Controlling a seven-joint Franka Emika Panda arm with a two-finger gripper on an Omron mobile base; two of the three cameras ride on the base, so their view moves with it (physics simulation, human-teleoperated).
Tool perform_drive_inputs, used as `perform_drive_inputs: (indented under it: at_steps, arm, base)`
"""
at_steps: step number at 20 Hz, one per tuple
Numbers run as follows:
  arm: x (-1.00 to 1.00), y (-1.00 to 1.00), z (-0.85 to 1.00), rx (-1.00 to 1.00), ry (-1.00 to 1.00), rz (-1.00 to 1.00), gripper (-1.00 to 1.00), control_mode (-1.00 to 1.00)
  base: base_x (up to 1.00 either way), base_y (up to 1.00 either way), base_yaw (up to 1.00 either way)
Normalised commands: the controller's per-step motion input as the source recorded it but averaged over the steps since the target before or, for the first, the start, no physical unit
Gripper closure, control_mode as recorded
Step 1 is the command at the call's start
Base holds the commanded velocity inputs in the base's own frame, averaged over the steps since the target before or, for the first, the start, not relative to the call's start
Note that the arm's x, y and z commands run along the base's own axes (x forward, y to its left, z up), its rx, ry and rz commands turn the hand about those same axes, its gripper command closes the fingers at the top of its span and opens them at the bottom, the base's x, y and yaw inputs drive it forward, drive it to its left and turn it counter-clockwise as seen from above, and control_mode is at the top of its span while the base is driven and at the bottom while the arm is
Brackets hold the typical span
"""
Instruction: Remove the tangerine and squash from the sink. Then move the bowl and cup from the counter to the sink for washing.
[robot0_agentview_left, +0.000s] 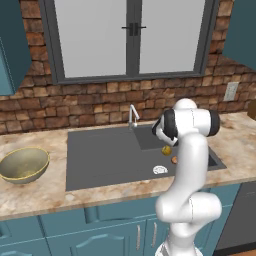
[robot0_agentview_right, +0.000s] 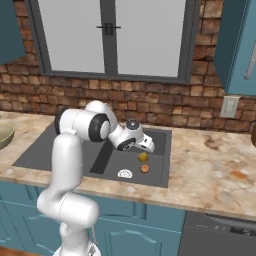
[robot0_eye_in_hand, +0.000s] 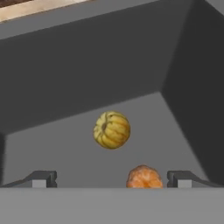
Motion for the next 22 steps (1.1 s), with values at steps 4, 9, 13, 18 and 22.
perform_drive_inputs:
  at_steps: [4,9,13,18,22]
  arm:
    - [0.07,-0.01,-0.23,0.00,0.00,-0.04,-1.00,-1.00]
    - [0.11,0.00,-0.22,0.00,0.00,-0.02,-1.00,-1.00]
    - [0.12,0.00,-0.20,0.00,0.00,-0.01,-1.00,-1.00]
    - [0.08,0.00,-0.17,0.01,0.00,-0.01,-1.00,-1.00]
    - [0.09,0.00,-0.14,0.01,0.00,-0.02,-1.00,-1.00]
  base:
    - [0.00,0.00,0.00]
    - [0.00,0.00,0.00]
    - [0.00,0.00,0.00]
    - [0.00,0.00,0.00]
    - [0.00,0.00,0.00]
